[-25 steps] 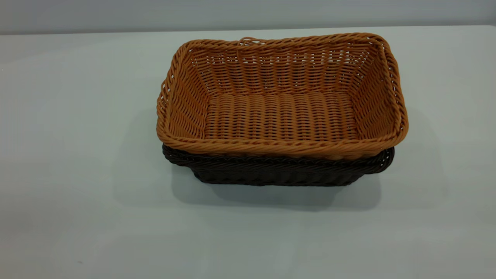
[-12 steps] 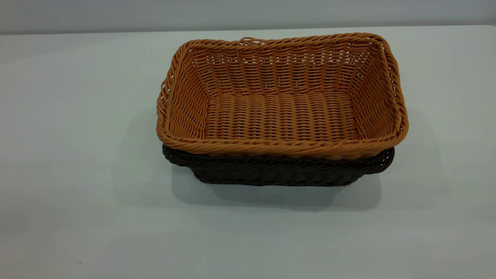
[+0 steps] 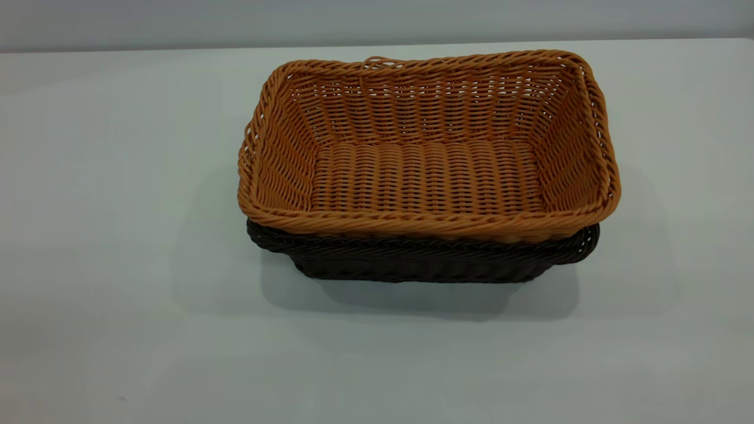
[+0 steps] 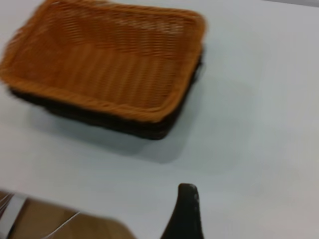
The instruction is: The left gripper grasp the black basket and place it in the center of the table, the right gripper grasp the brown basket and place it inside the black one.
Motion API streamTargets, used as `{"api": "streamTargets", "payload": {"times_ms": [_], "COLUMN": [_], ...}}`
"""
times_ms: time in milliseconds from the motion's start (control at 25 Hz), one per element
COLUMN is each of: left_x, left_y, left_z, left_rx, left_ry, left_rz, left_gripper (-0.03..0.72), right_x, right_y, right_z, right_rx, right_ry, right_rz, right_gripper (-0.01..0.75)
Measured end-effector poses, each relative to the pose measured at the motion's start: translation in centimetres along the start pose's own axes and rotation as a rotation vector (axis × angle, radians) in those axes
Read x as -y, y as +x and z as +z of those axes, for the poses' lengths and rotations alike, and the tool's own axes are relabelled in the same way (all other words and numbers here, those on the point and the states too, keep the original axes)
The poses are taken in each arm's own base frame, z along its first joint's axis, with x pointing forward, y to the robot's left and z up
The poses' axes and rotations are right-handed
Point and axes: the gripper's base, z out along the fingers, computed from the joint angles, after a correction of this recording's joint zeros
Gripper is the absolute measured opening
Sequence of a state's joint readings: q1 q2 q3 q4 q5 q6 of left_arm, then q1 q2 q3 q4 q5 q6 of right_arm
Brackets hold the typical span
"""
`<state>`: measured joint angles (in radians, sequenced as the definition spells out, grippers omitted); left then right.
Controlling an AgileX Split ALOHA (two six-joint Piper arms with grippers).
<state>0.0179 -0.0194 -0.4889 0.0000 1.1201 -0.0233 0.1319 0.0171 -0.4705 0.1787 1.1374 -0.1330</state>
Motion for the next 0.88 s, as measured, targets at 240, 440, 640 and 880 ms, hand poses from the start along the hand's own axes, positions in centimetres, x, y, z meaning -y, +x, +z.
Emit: {"api": "streamTargets", "payload": {"times_ms": [240, 440, 640, 880], "left_x": [0.0, 0.0, 0.0, 0.0], "left_y": [0.0, 0.0, 0.0, 0.0], "left_z": [0.0, 0.0, 0.0, 0.0], "left_rx": [0.0, 0.0, 0.0, 0.0], "left_ry": [0.0, 0.0, 0.0, 0.0], "left_rz": [0.0, 0.0, 0.0, 0.0], "left_gripper": [0.558, 0.558, 0.558, 0.558], "right_x": [0.17, 0.5, 0.86, 0.89], "right_y": [0.12, 0.24, 0.32, 0.33], "right_z": [-0.1, -0.23, -0.33, -0.34], "right_rx": [0.028, 0.037, 0.037, 0.037], "right_ry": [0.176, 0.261, 0.304, 0.307], "right_rz": [0.106, 0.176, 0.213, 0.216], "right_gripper": [0.584, 0.584, 0.584, 0.584]}}
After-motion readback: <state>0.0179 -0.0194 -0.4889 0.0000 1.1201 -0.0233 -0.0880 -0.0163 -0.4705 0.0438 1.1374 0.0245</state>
